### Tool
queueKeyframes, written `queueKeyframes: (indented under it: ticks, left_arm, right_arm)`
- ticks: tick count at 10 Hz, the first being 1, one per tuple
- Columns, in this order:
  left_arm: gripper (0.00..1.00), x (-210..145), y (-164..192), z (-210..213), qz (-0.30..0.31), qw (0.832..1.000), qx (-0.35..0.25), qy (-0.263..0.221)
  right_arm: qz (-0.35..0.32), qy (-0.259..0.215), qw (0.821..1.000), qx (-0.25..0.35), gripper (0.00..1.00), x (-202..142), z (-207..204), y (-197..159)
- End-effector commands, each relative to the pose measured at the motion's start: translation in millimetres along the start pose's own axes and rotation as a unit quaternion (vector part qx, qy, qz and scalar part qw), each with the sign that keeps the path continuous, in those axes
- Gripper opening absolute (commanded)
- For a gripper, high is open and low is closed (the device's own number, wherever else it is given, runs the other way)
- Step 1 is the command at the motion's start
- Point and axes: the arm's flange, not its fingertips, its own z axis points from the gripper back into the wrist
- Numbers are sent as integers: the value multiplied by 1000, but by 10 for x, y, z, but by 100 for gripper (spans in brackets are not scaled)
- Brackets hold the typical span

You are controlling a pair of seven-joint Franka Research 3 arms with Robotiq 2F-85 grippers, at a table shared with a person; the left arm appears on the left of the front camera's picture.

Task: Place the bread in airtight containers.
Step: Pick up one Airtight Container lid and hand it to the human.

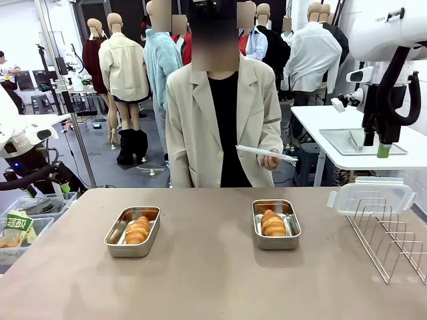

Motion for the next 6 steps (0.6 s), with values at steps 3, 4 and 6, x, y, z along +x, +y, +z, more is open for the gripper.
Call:
queueKeyframes:
  ticks: [3,4,6]
  left_arm:
    - [100,-9,22,20,-3,1000,4,0]
    - [100,-9,22,20,-3,1000,4,0]
    - [100,-9,22,20,-3,1000,4,0]
  right_arm:
    - [1,-2,1000,-1,100,-57,-84,-23]
    - [1,-2,1000,-1,100,-57,-84,-23]
    - [1,-2,1000,-1,100,-57,-84,-23]
